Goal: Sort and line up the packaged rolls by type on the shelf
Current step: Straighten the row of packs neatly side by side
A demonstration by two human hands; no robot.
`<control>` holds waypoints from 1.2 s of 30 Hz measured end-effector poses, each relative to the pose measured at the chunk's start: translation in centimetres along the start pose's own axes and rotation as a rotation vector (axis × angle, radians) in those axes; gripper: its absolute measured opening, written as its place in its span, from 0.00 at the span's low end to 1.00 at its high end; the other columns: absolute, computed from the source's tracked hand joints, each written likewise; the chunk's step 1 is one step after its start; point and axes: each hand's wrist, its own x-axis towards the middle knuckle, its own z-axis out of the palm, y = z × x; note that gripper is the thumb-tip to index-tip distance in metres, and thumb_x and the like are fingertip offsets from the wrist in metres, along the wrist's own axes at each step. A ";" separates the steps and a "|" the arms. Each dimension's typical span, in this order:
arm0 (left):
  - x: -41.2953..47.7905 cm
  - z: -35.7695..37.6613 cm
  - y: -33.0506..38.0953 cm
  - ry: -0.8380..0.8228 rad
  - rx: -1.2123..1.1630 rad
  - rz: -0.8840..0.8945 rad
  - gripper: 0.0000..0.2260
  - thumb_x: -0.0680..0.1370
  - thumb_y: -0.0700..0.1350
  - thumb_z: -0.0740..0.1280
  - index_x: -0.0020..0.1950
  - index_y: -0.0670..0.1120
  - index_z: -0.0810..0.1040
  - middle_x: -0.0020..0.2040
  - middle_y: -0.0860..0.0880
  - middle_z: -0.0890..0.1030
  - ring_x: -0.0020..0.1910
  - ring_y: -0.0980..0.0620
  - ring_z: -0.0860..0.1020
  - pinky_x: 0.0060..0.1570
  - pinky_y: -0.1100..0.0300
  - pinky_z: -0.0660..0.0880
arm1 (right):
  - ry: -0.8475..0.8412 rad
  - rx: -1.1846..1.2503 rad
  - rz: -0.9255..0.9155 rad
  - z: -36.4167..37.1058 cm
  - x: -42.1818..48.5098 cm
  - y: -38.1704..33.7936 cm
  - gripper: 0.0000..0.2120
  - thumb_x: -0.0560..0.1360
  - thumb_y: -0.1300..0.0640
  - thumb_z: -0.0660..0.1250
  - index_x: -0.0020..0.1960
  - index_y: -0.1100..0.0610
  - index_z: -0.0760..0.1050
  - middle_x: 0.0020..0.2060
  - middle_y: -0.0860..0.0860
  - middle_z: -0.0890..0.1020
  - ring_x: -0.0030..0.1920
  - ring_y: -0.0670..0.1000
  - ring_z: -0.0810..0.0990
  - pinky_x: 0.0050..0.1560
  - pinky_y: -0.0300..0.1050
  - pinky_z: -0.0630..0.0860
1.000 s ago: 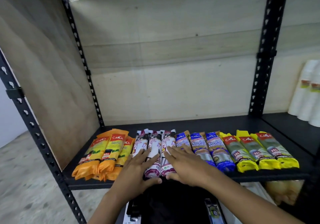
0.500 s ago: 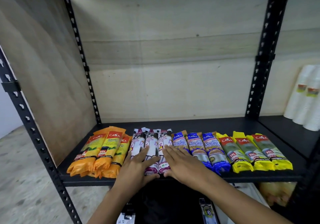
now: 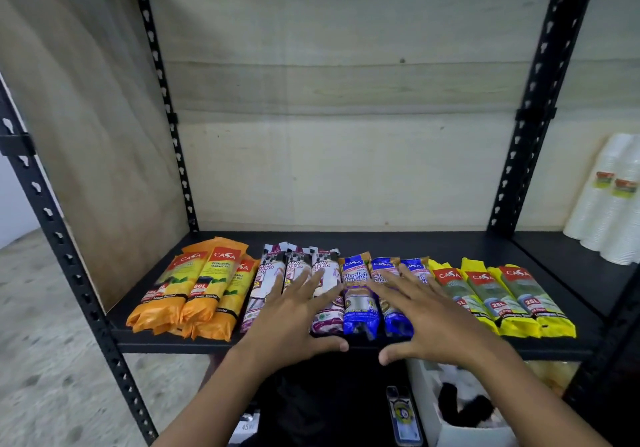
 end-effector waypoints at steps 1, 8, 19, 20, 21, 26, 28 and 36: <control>0.4 0.0 0.7 0.001 -0.011 0.032 0.42 0.69 0.80 0.55 0.78 0.67 0.47 0.81 0.53 0.46 0.79 0.51 0.43 0.76 0.41 0.42 | -0.003 0.002 0.016 0.1 -0.4 0.5 0.54 0.62 0.18 0.61 0.76 0.30 0.34 0.78 0.37 0.35 0.77 0.45 0.30 0.78 0.55 0.36; 3.3 1.7 3.6 -0.028 -0.025 0.061 0.43 0.71 0.75 0.60 0.80 0.59 0.50 0.81 0.51 0.50 0.79 0.50 0.50 0.77 0.45 0.50 | -0.002 0.106 0.026 0.7 -1.3 3.2 0.46 0.67 0.21 0.62 0.75 0.26 0.39 0.78 0.32 0.37 0.78 0.45 0.33 0.78 0.56 0.46; 4.0 2.8 4.0 0.072 0.021 0.042 0.38 0.73 0.69 0.65 0.79 0.57 0.59 0.77 0.51 0.65 0.72 0.47 0.68 0.69 0.46 0.65 | 0.075 -0.048 0.035 2.6 0.0 2.0 0.40 0.73 0.30 0.48 0.81 0.41 0.43 0.81 0.43 0.47 0.81 0.52 0.43 0.78 0.54 0.47; 4.0 2.8 4.0 0.070 0.026 0.043 0.38 0.73 0.69 0.65 0.79 0.57 0.58 0.78 0.51 0.64 0.73 0.47 0.68 0.70 0.46 0.65 | 0.075 -0.043 0.038 2.6 0.0 2.0 0.40 0.73 0.30 0.48 0.81 0.42 0.43 0.81 0.43 0.47 0.81 0.52 0.43 0.78 0.53 0.46; 3.9 2.8 4.0 0.067 0.035 0.042 0.38 0.73 0.70 0.64 0.79 0.58 0.57 0.78 0.51 0.63 0.73 0.48 0.67 0.70 0.47 0.64 | 0.073 -0.038 0.041 2.6 0.0 2.0 0.40 0.73 0.29 0.49 0.81 0.42 0.43 0.81 0.43 0.47 0.81 0.51 0.43 0.78 0.52 0.46; 3.8 2.3 4.2 0.044 0.062 0.042 0.38 0.75 0.70 0.61 0.80 0.58 0.52 0.80 0.52 0.58 0.76 0.49 0.62 0.73 0.48 0.59 | 0.087 -0.039 0.041 2.3 0.0 2.0 0.41 0.73 0.28 0.50 0.81 0.41 0.44 0.81 0.43 0.49 0.81 0.51 0.45 0.78 0.52 0.51; 3.6 2.2 4.3 0.037 0.059 0.045 0.38 0.75 0.69 0.61 0.80 0.58 0.51 0.80 0.52 0.58 0.76 0.49 0.62 0.73 0.48 0.59 | 0.084 -0.036 0.046 2.2 0.0 2.0 0.43 0.72 0.27 0.54 0.81 0.41 0.43 0.81 0.43 0.49 0.81 0.51 0.46 0.78 0.51 0.52; 3.1 1.7 3.8 -0.025 0.010 0.049 0.43 0.73 0.71 0.62 0.80 0.59 0.44 0.81 0.50 0.51 0.79 0.48 0.52 0.76 0.47 0.53 | 0.064 0.006 0.035 1.8 -0.2 2.0 0.52 0.67 0.21 0.61 0.80 0.38 0.40 0.81 0.42 0.45 0.81 0.51 0.44 0.78 0.53 0.45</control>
